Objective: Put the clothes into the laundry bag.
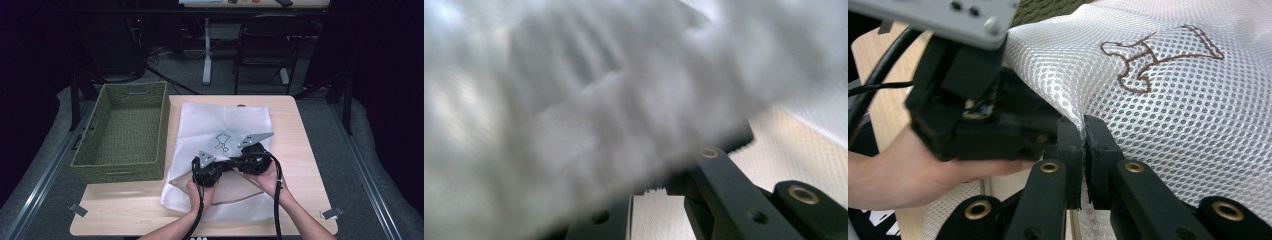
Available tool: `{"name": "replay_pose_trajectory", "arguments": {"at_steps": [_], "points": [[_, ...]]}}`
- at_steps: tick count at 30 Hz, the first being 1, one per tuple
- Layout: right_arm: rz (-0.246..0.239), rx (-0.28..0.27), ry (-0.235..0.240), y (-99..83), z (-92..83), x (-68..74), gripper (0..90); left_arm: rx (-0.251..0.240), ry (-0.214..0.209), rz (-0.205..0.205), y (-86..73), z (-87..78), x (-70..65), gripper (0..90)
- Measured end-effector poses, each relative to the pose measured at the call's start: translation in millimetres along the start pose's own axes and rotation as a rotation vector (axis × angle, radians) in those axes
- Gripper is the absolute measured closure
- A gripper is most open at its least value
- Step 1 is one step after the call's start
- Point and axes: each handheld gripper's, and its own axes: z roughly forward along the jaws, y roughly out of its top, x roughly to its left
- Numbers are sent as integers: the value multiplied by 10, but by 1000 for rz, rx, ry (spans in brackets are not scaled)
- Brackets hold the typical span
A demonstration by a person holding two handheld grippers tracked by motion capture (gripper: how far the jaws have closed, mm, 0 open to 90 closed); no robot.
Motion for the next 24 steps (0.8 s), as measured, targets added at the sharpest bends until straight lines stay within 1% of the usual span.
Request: {"name": "replay_pose_trajectory", "arguments": {"at_steps": [1,2,4,5,6,8,9,11,12,13,14,16,17,18,19,20,22,24], "points": [[0,4,2,0,3,3,871,-1,4,-17,6,29,13,849],[0,16,6,-7,17,-6,870,0,8,-22,6,47,21,848],[10,36,6,-31,47,-25,870,-1,21,-19,2,75,29,846],[13,51,9,-47,65,-44,870,5,15,-24,-3,85,31,843],[17,55,8,-63,78,-57,869,11,10,-18,-6,85,37,835],[20,73,11,-84,89,-74,868,31,-7,-3,-11,79,39,799],[21,73,12,-89,89,-77,868,45,-15,9,-15,71,40,774],[24,76,9,-93,86,-78,868,85,-40,20,-28,59,46,710],[24,75,8,-93,84,-79,868,108,-58,23,-36,46,47,669],[24,76,7,-93,83,-79,868,113,-58,35,-42,41,45,615],[24,76,7,-94,83,-79,868,127,-61,46,-45,28,49,579],[24,78,6,-94,83,-79,868,163,-82,50,-62,2,56,512],[24,78,6,-94,83,-79,868,171,-89,57,-73,-15,64,487],[24,78,6,-96,83,-80,869,183,-102,65,-86,-32,76,470],[25,81,6,-97,85,-81,868,194,-114,60,-97,-51,81,446],[28,81,6,-99,86,-82,868,202,-123,66,-103,-62,86,431],[28,84,7,-100,86,-84,868,223,-152,94,-108,-109,96,414],[29,87,4,-100,87,-84,868,246,-183,102,-116,-155,85,384]]}}
